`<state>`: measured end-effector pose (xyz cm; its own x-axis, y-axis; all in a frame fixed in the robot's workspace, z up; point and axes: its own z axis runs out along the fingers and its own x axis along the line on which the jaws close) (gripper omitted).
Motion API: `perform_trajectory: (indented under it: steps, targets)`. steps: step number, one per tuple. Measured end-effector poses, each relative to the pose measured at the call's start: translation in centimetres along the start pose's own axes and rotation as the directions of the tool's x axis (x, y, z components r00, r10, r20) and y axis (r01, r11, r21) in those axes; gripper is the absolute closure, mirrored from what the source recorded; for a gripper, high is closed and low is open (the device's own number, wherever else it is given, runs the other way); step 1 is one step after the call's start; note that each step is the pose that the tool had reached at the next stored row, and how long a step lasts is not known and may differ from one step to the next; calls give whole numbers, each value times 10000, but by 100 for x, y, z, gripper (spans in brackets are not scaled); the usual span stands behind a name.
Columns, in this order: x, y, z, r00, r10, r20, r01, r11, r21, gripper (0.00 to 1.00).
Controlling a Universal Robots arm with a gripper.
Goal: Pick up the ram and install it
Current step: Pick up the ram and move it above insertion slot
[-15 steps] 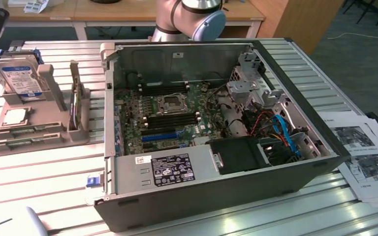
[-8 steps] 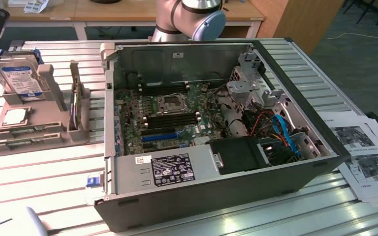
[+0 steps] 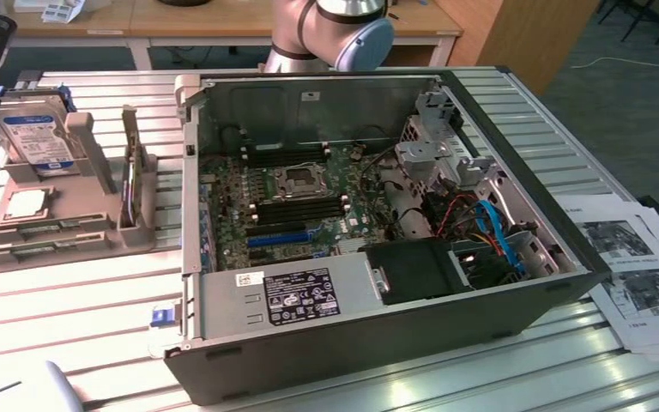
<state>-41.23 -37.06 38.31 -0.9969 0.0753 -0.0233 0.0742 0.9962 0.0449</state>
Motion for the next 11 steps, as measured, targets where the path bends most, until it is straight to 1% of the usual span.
perform_trajectory:
  steps: [7, 11]
  targets:
    - [1, 0, 0, 9999, -154, -8, 154, 9999, -3, 90]
    - [0, -1, 0, 9990, -440, -20, 440, 9990, -10, 90]
